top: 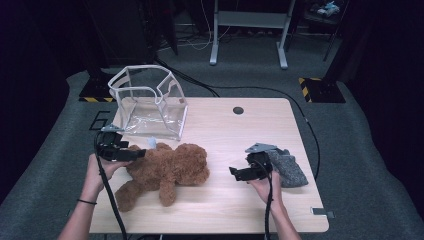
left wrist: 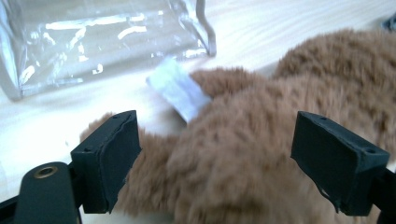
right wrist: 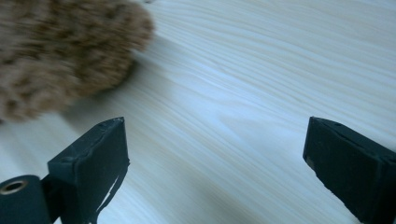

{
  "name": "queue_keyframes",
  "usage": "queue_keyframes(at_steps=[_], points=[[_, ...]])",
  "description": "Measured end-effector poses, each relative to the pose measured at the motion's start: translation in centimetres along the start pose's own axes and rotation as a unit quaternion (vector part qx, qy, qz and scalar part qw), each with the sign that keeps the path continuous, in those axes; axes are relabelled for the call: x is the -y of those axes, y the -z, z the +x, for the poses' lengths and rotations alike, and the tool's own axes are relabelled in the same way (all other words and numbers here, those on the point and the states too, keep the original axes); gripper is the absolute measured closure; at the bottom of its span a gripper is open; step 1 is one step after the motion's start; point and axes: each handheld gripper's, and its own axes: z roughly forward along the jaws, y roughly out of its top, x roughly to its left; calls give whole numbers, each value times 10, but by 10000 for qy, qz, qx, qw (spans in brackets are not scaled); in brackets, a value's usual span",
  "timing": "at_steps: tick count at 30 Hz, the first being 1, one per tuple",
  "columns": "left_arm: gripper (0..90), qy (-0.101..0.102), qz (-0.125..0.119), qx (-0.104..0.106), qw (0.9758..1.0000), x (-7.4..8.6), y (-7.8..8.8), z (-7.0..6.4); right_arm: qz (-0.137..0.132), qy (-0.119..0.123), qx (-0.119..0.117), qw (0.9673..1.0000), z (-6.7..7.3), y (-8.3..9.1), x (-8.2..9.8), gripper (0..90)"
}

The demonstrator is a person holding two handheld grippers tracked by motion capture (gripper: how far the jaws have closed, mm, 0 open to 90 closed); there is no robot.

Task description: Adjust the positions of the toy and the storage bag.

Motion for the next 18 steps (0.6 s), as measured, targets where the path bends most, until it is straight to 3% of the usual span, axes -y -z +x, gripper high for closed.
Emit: queue_keyframes(at_steps=[9,17,18], points=[[58,8,8,-102,9999,-33,-23,-3,153,-366,783,9961,-47,5,32,0],[39,137,-231,-370,9990,-58,-39,-6,149,-608,1266,9900,-65,10,50,0],[42,77,-203,-372,9991,-61,-41,-5,137,-639,1290,9895,-67,10,52,0]])
